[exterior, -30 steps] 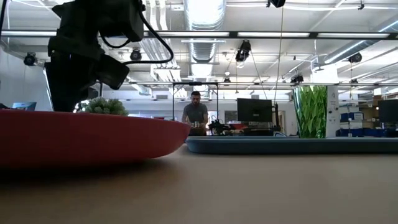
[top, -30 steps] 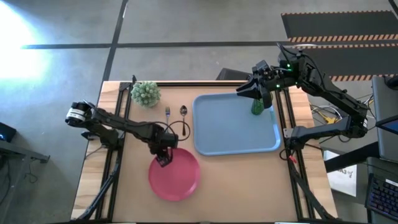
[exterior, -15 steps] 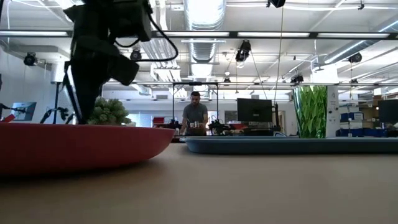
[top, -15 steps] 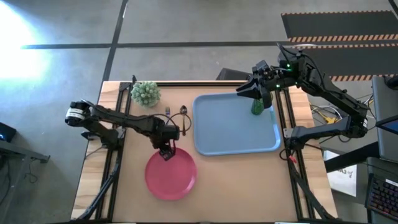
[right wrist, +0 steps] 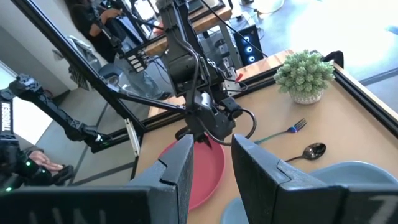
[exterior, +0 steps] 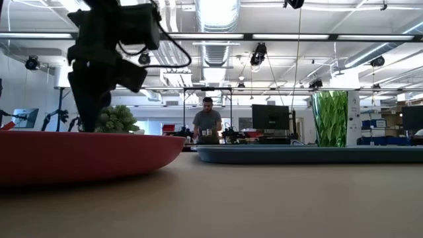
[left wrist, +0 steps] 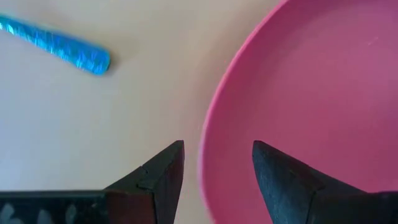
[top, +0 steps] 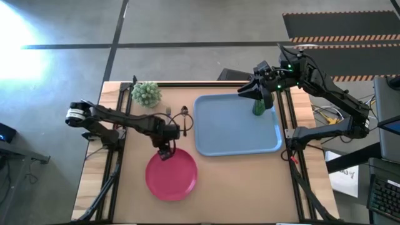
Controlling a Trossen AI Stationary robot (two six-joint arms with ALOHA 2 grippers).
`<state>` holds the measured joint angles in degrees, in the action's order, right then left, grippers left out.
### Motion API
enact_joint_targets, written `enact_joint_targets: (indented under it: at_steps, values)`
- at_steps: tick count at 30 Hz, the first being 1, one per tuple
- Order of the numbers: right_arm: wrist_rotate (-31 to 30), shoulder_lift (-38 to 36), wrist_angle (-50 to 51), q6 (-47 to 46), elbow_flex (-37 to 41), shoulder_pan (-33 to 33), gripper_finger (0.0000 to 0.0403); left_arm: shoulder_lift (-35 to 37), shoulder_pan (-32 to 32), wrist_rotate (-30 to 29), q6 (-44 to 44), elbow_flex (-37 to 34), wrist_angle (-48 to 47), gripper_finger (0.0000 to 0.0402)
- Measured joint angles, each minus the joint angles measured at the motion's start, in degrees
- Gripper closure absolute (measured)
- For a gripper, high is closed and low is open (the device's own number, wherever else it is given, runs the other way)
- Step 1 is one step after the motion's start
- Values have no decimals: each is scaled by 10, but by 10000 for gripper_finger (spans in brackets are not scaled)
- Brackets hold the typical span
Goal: Pick and place plate/cup/fork/spoon on tray
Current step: Put the pink plate on the blue tray
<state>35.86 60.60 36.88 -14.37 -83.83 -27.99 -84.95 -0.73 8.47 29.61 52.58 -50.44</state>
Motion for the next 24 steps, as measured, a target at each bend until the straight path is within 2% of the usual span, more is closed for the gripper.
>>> enact_joint_targets:
  at_steps: [13, 24]
  values:
    - [0, 0, 1, 0, 0, 0, 305, -1, 0, 36, 0, -33, 7, 228]
    - [0, 0, 2, 0, 1, 0, 305, -3, -1, 54, 0, -35, 68, 228]
